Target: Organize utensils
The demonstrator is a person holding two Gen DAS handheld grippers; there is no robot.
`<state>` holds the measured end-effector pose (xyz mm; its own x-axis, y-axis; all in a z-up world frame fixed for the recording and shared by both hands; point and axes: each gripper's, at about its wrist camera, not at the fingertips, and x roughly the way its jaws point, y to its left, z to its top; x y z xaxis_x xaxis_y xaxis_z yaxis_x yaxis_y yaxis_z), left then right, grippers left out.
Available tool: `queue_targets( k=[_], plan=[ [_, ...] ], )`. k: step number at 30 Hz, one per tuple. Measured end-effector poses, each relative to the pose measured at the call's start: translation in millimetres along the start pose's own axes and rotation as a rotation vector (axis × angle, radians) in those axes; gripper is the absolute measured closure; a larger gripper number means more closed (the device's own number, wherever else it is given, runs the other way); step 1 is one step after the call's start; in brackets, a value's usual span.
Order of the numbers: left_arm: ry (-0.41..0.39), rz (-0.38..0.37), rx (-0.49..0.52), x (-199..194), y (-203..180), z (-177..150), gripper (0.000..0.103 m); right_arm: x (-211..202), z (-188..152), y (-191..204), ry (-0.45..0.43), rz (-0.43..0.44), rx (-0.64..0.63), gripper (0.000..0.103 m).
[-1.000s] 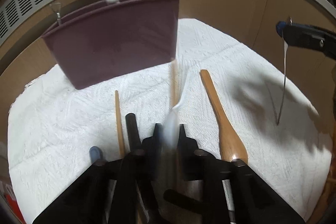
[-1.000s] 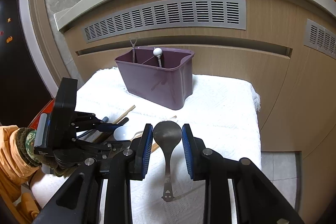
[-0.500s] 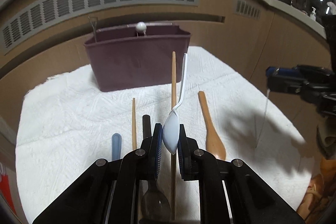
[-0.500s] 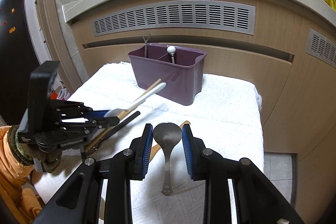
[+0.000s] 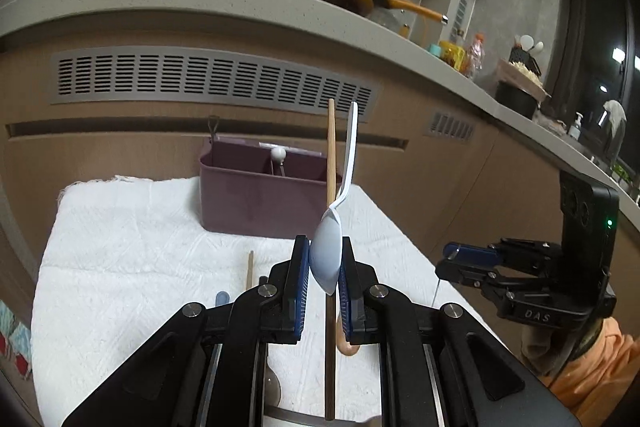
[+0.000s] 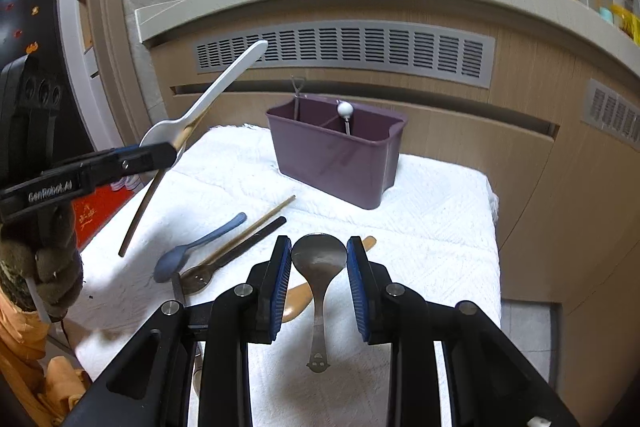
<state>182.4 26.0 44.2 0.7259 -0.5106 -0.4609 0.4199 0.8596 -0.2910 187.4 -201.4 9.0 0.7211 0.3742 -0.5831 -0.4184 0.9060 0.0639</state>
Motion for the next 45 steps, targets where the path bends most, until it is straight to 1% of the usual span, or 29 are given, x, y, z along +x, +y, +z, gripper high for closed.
queue_targets(
  k=[2, 3, 4, 5, 6, 8, 10, 12, 14, 15, 17, 19, 21, 22, 23, 26, 28, 31, 33, 34, 35, 36, 37, 38, 40, 42, 43, 45],
  plan=[
    [0.026, 0.0, 0.02, 2, -4, -4, 0.089, -3, -1, 2, 0.002, -0.004, -0.007, 0.077],
    [0.092, 0.028, 0.06, 11, -9, -12, 0.089, -3, -3, 3, 0.006, -0.005, -0.006, 0.077],
    [0.142, 0.074, 0.086, 18, -12, -19, 0.089, -3, -4, 3, 0.011, -0.005, -0.004, 0.077],
    [0.212, 0.12, 0.107, 30, -12, -31, 0.089, -2, -5, 3, 0.016, -0.004, -0.001, 0.077],
    [0.252, 0.127, 0.103, 37, -10, -39, 0.089, -1, -7, 3, 0.021, -0.003, 0.002, 0.077],
    [0.355, 0.13, 0.041, 54, 1, -62, 0.089, -1, -10, 3, 0.027, 0.002, 0.006, 0.077],
    [0.404, 0.149, 0.029, 61, 5, -77, 0.089, 0, -12, 4, 0.032, 0.005, 0.006, 0.077],
    [0.436, 0.174, 0.046, 65, 6, -87, 0.087, 1, -13, 3, 0.037, 0.004, 0.005, 0.077],
    [0.466, 0.18, 0.064, 67, 7, -92, 0.086, 3, -13, 2, 0.041, 0.004, 0.009, 0.077],
    [0.472, 0.17, 0.075, 66, 6, -91, 0.085, 4, -13, 1, 0.042, 0.005, 0.015, 0.077],
    [0.452, 0.142, 0.089, 61, 3, -85, 0.081, 5, -14, 0, 0.045, 0.01, 0.021, 0.077],
    [0.414, 0.086, 0.082, 55, 1, -72, 0.078, 8, -17, -2, 0.052, 0.016, 0.026, 0.077],
    [0.397, 0.033, 0.079, 57, -4, -59, 0.067, 12, -18, -4, 0.057, 0.024, 0.031, 0.077],
    [0.405, 0.019, 0.088, 62, -7, -55, 0.052, 14, -19, -5, 0.057, 0.028, 0.036, 0.077],
    [0.427, 0.009, 0.109, 73, -11, -52, 0.044, 15, -19, -6, 0.056, 0.031, 0.041, 0.077],
    [0.482, 0.059, 0.177, 104, -22, -54, 0.043, 17, -19, -7, 0.057, 0.034, 0.048, 0.077],
    [0.528, 0.09, 0.236, 129, -28, -56, 0.046, 16, -19, -7, 0.056, 0.034, 0.046, 0.077],
    [0.601, 0.103, 0.263, 155, -29, -61, 0.065, 15, -19, -7, 0.055, 0.033, 0.042, 0.077],
    [0.629, 0.123, 0.275, 165, -28, -66, 0.07, 16, -19, -6, 0.055, 0.035, 0.04, 0.077],
    [0.619, 0.122, 0.276, 166, -28, -65, 0.073, 16, -19, -6, 0.055, 0.035, 0.04, 0.077],
    [0.617, 0.127, 0.272, 168, -26, -64, 0.083, 16, -19, -6, 0.055, 0.035, 0.04, 0.077],
    [0.609, 0.135, 0.265, 167, -25, -64, 0.089, 17, -19, -6, 0.055, 0.035, 0.042, 0.077],
    [0.589, 0.147, 0.246, 163, -23, -63, 0.092, 17, -18, -6, 0.055, 0.035, 0.043, 0.077],
    [0.567, 0.15, 0.232, 159, -22, -61, 0.092, 16, -18, -6, 0.055, 0.033, 0.042, 0.077],
    [0.488, 0.142, 0.198, 138, -22, -57, 0.092, 14, -18, -5, 0.052, 0.027, 0.042, 0.077],
    [0.409, 0.135, 0.165, 112, -25, -53, 0.092, 10, -17, -4, 0.044, 0.022, 0.04, 0.077],
    [0.352, 0.133, 0.142, 95, -27, -49, 0.092, 8, -17, -3, 0.041, 0.021, 0.039, 0.077],
    [0.277, 0.136, 0.122, 72, -30, -43, 0.092, 2, -15, 0, 0.027, 0.02, 0.036, 0.077]
  ],
)
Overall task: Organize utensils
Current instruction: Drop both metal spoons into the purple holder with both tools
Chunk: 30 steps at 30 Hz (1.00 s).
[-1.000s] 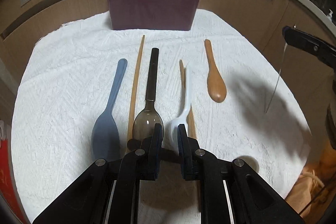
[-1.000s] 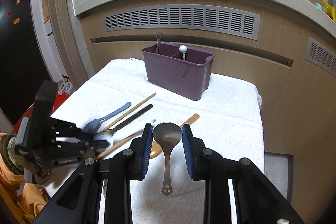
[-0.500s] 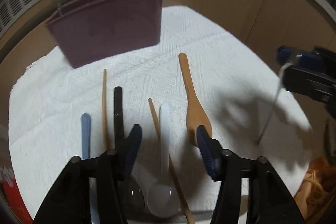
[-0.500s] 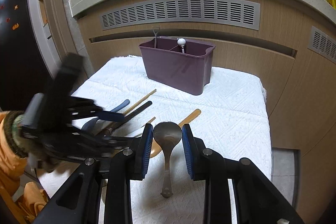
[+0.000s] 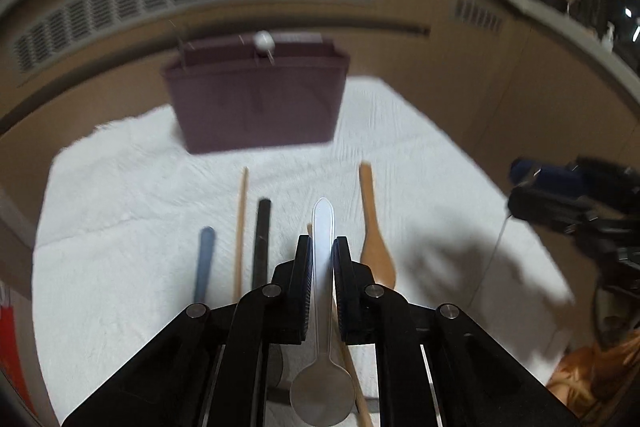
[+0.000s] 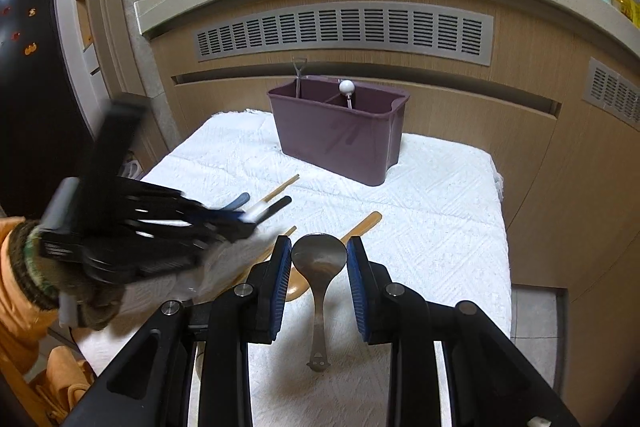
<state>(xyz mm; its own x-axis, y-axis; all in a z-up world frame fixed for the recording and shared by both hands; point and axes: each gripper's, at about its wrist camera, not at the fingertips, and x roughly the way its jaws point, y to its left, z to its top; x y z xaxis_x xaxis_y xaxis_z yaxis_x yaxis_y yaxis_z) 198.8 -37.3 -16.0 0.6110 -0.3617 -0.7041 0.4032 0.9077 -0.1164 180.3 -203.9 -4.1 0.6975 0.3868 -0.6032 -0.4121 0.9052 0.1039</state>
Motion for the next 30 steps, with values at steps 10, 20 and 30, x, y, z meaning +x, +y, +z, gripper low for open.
queue_targets(
  k=[10, 20, 30],
  plan=[
    [-0.451, 0.048, -0.025, -111, 11, 94, 0.092, -61, 87, 18, -0.24, -0.027, -0.067, 0.077],
    [-0.702, 0.004, -0.069, -81, 59, 192, 0.092, -28, 209, -6, -0.428, -0.069, -0.057, 0.077],
    [-0.622, 0.053, -0.131, 55, 109, 215, 0.092, 98, 197, -55, -0.256, -0.107, -0.016, 0.077]
  ],
)
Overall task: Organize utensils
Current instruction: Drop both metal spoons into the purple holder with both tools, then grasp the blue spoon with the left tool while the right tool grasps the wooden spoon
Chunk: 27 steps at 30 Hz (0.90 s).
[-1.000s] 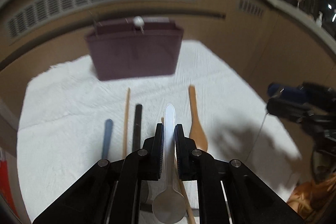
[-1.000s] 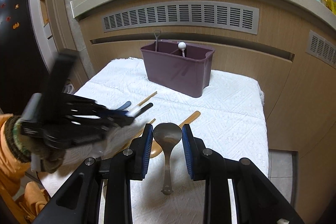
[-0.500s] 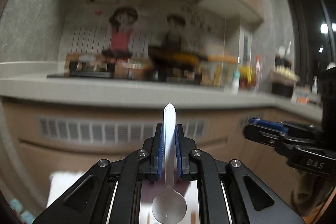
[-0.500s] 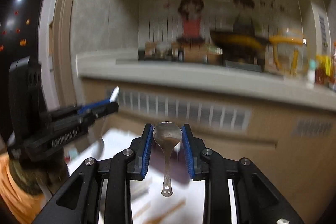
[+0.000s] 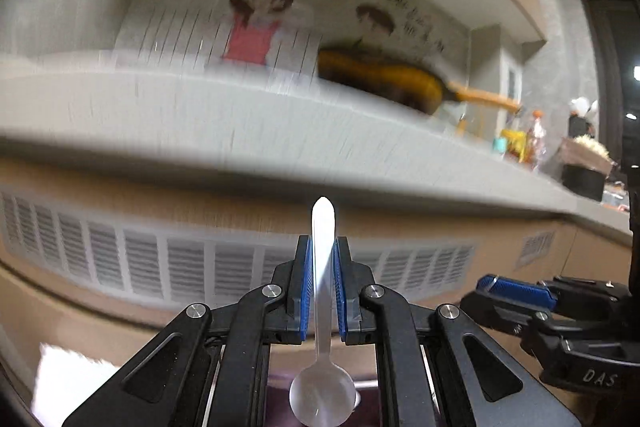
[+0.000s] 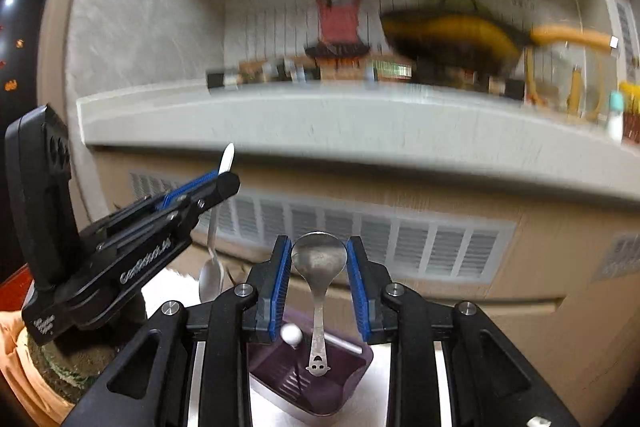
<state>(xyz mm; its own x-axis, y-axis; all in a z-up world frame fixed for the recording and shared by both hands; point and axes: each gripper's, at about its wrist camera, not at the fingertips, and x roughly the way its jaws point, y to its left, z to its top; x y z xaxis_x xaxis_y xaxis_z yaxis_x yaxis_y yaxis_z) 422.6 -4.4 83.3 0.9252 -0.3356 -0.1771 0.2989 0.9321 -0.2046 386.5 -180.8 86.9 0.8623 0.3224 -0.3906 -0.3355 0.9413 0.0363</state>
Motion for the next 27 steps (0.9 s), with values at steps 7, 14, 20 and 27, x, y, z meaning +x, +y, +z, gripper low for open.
queue_targets(
  k=[7, 14, 20, 27],
  plan=[
    [0.155, 0.036, -0.031, 29, 17, -57, 0.091, 44, -44, -13, 0.142, 0.005, 0.035, 0.077],
    [0.238, 0.055, -0.08, 19, 24, -73, 0.054, 48, -67, -11, 0.228, -0.008, 0.029, 0.066],
    [0.267, 0.143, -0.107, -34, 45, -65, 0.035, 2, -70, -10, 0.175, -0.078, -0.008, 0.04],
    [0.418, 0.146, -0.089, -97, 55, -99, 0.032, -36, -104, 9, 0.22, -0.108, -0.076, 0.022]
  ],
)
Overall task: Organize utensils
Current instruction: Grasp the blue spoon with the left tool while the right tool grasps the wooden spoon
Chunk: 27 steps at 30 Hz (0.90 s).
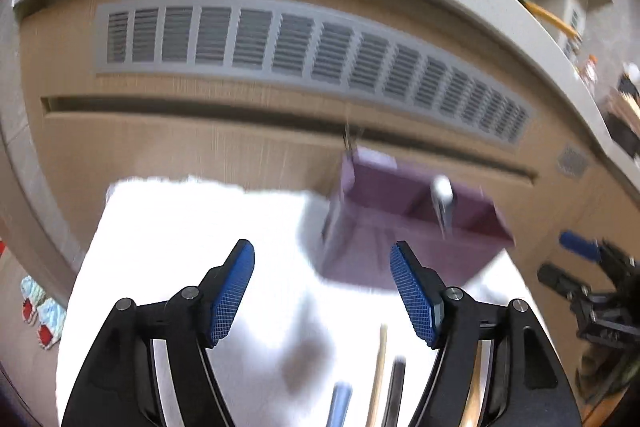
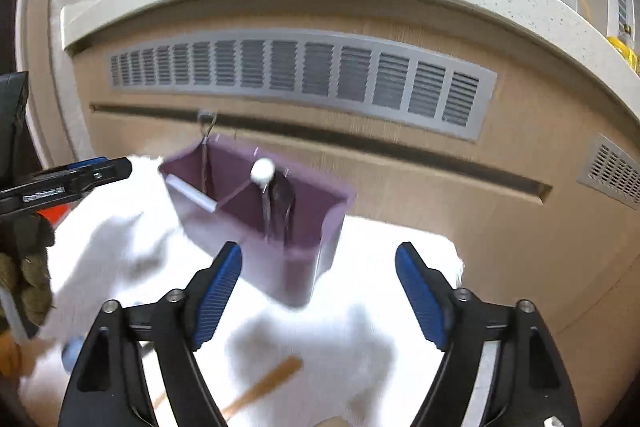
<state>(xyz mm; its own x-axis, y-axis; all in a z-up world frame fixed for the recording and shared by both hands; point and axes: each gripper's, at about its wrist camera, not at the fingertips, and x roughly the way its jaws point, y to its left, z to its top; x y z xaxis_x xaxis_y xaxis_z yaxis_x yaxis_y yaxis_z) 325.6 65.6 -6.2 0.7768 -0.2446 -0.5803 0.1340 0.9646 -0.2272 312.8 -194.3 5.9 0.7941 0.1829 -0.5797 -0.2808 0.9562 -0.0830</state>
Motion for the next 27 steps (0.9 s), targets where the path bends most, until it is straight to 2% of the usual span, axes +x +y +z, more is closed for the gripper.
queue_targets(
  k=[8, 12, 15, 16, 19, 24, 27],
  plan=[
    [0.117, -0.014, 0.13, -45, 2, -73, 0.032, -13, -55, 47, 0.087, 0.01, -0.095, 0.006],
    [0.179, -0.049, 0.18, -53, -6, -102, 0.032, -19, -80, 71, 0.117, 0.017, -0.187, 0.005],
    [0.244, -0.083, 0.22, -46, -12, -115, 0.032, -18, -89, 75, 0.148, 0.044, -0.173, 0.005],
    [0.261, -0.085, 0.227, -41, -15, -116, 0.035, -17, -92, 73, 0.163, 0.057, -0.146, 0.005],
    [0.314, -0.096, 0.255, -29, -22, -115, 0.06, -20, -96, 67, 0.167, 0.054, -0.098, 0.005],
    [0.355, -0.092, 0.257, -6, -25, -93, 0.064, -22, -103, 56, 0.167, 0.048, -0.05, 0.005],
    [0.372, -0.061, 0.262, 15, -25, -75, 0.075, -20, -107, 53, 0.166, 0.036, -0.039, 0.005]
  ],
)
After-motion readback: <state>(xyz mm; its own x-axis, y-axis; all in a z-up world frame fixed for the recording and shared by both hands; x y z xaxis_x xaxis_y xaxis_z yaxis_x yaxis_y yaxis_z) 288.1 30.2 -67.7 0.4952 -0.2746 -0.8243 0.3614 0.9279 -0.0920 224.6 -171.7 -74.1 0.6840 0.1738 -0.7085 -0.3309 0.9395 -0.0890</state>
